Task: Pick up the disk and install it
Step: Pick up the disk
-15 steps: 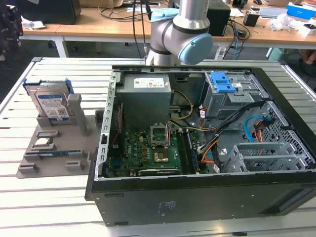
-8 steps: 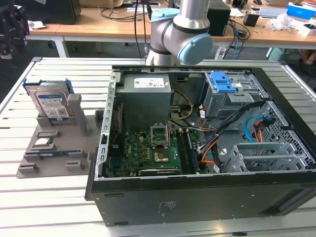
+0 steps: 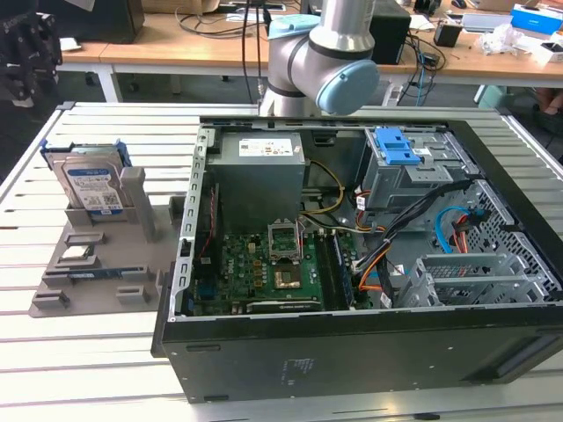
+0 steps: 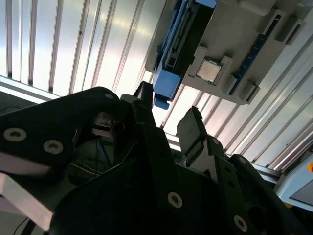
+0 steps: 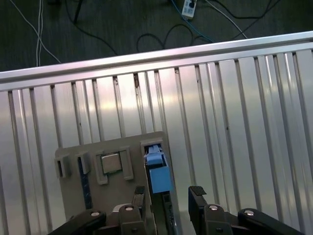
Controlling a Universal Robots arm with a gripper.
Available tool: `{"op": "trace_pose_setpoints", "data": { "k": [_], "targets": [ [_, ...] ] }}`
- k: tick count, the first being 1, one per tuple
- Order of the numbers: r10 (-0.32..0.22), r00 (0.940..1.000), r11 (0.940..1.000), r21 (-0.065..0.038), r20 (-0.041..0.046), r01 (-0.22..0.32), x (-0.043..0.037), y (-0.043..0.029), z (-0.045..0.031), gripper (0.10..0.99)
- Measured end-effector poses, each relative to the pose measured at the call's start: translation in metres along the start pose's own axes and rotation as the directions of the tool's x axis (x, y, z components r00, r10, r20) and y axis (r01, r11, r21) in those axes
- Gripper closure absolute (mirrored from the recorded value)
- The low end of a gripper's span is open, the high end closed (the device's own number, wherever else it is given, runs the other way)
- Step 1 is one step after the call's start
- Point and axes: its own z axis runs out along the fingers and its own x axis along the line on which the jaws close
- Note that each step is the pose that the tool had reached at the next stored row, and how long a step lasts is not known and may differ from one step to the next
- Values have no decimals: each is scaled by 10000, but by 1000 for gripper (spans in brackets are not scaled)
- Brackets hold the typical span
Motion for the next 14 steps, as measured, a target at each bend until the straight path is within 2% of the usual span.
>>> {"op": "trace_pose_setpoints", "data": {
  "k": [7, 14],
  "targets": [
    [-13, 10000, 10000, 0, -1, 13, -103, -111, 8, 608],
    [-14, 10000, 10000, -1, -2, 14, -141, -162, 24, 608]
  ]
}}
